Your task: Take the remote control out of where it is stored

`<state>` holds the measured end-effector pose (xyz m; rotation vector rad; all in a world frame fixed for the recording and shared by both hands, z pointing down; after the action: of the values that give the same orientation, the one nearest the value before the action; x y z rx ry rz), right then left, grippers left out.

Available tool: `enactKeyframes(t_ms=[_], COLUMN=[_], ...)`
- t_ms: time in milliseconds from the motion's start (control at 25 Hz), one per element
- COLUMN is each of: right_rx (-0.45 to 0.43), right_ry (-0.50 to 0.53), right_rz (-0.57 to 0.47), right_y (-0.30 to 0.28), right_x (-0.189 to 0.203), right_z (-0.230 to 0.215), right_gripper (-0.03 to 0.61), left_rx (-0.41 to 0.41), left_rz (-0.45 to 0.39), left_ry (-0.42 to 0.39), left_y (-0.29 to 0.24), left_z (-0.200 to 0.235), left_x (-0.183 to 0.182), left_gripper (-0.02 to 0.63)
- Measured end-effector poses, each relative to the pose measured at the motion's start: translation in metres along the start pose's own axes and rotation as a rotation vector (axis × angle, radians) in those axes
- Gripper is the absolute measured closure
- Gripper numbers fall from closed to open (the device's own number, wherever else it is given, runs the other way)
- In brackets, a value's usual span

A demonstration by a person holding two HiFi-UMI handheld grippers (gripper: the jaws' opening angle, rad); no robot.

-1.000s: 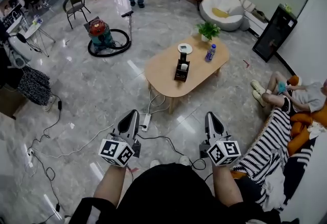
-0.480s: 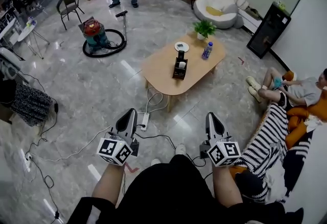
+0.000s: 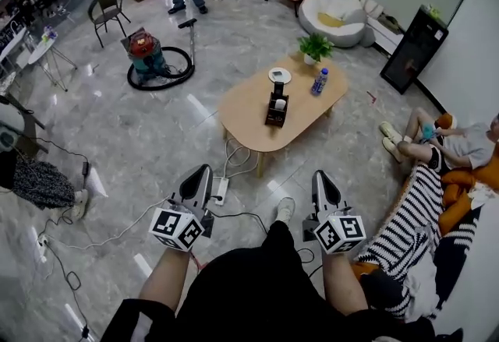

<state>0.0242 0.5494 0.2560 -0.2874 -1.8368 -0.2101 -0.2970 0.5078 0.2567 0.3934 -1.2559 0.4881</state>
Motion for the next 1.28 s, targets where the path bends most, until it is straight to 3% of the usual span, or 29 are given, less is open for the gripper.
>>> enactKeyframes(t_ms=[1280], right_rx=[-0.026], right_ry=[-0.015], right_rz=[0.073], right_y=[-0.156], right_x=[-0.022], right_z=[-0.151], right_gripper=[0.572], left_rx=[-0.054], left_rz=[0.067], left_ry=[0.001], left_y=[-0.205], left_z=[0.021], left_x=[0.012], left_gripper=[0.607])
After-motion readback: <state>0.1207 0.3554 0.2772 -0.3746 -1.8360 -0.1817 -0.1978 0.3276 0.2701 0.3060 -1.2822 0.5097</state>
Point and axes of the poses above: the fingertips, and each gripper's own axes: y backward along the fingers, z to its left, x out of its underside, the point moved 6 cm from there along y, backward along the fingers, and after that the axes turned 3 degrees about -x, right-handed, at the moved point
